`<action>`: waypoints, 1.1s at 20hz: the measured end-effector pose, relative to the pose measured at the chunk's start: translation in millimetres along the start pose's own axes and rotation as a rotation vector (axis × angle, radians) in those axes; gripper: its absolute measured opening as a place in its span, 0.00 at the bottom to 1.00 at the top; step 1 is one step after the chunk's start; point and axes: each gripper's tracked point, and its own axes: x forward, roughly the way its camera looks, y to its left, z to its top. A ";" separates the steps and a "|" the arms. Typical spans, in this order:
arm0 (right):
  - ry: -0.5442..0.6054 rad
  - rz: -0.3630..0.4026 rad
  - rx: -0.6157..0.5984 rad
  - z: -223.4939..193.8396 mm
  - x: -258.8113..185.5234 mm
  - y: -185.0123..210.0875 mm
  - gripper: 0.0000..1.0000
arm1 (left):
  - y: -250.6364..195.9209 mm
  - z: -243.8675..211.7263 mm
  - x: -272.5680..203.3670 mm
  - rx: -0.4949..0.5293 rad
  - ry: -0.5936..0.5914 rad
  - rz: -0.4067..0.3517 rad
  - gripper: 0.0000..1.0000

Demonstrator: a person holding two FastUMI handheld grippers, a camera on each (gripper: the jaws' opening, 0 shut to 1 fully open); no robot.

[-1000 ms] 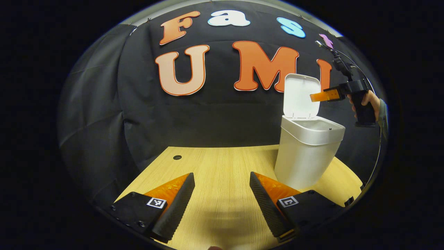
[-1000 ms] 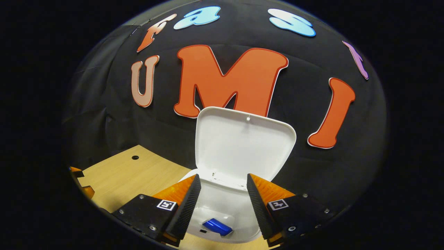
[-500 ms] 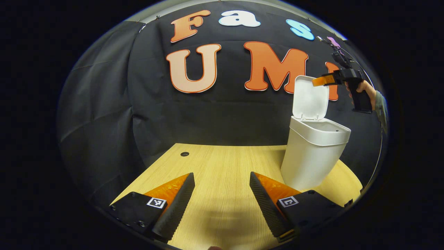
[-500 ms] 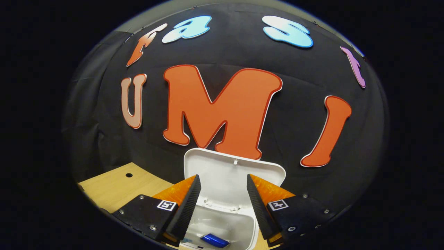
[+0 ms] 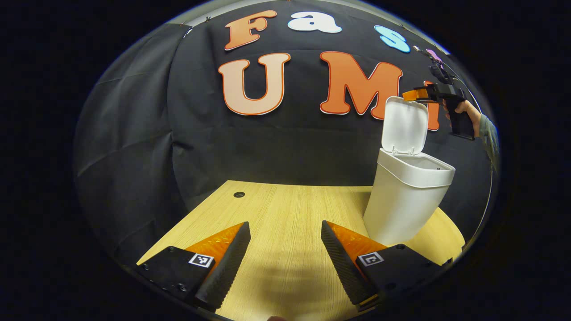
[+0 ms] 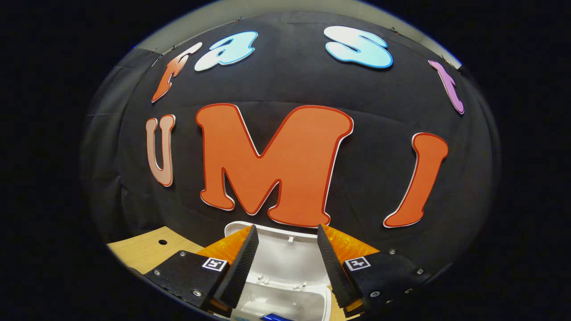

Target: Press the lid of the desktop garbage bin to open it, pick up the crumpled paper on the desktop and throw it into the bin, then pick up the pop can on the desktop and drop it into the bin, and finally close the garbage bin lid.

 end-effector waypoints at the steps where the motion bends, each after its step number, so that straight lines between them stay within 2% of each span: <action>1: -0.005 -0.003 0.009 1.3 3.5 -1.1 0.81 | -0.3 -0.3 1.2 0.002 0.001 0.000 1.00; 8: -0.081 -0.009 0.050 21.2 11.6 -3.0 0.80 | 3.5 -3.0 6.0 -0.008 0.009 0.001 1.00; 12: -0.027 -0.002 0.047 5.9 18.6 -2.9 0.80 | 3.0 -2.3 5.9 -0.007 0.009 -0.003 1.00; 16: 0.018 0.023 0.150 1.9 16.4 -1.3 0.80 | 2.5 0.0 3.6 -0.003 0.004 -0.007 1.00; 22: 0.056 0.068 0.095 -7.2 -16.0 9.7 0.78 | 0.1 0.9 2.7 -0.013 0.008 -0.041 1.00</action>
